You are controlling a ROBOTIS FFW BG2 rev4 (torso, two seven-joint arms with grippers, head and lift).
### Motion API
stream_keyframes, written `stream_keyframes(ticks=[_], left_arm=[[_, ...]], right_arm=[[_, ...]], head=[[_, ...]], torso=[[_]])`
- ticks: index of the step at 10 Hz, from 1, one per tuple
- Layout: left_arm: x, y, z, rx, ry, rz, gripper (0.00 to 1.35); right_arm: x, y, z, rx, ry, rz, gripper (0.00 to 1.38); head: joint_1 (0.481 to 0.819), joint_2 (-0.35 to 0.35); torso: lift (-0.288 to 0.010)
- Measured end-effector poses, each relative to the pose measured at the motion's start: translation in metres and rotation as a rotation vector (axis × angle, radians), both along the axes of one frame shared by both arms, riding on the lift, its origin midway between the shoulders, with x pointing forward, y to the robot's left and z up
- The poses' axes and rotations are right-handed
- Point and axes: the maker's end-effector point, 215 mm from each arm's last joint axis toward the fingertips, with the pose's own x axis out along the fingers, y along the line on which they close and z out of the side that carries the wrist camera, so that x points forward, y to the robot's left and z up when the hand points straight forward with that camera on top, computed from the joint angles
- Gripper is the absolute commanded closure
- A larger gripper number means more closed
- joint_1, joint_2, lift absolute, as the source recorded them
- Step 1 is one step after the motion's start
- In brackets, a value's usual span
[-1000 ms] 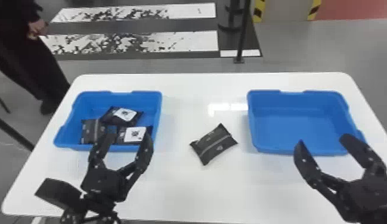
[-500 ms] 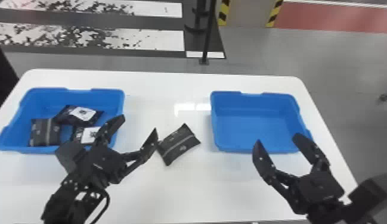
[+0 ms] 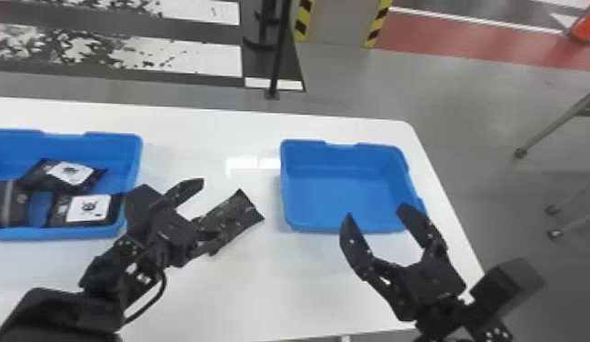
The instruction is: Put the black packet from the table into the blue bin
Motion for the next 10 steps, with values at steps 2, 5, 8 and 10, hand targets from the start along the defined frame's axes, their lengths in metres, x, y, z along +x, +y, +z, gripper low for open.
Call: stream_keyframes(ticks=[2, 5, 8, 10], left_arm=[[0.003, -0.005, -0.038, 0.066, 0.091, -0.017, 0.2], [0.004, -0.007, -0.067, 0.139, 0.139, -0.034, 0.29], [-0.004, -0.009, -0.088, 0.164, 0.204, -0.04, 1.07], [0.006, -0.012, -0.068, 0.179, 0.111, -0.062, 1.21]], right_arm=[[0.001, 0.0, 0.0, 0.0, 0.0, -0.001, 0.14], [0.0, 0.0, -0.002, 0.005, 0.003, -0.002, 0.14], [0.0, -0.001, -0.004, 0.01, 0.007, -0.002, 0.14], [0.001, -0.001, -0.004, 0.011, 0.007, -0.003, 0.14]], head=[[0.695, -0.251], [0.695, -0.253], [0.695, -0.259], [0.695, -0.259]], torso=[[-0.11], [-0.11], [-0.11], [-0.11]])
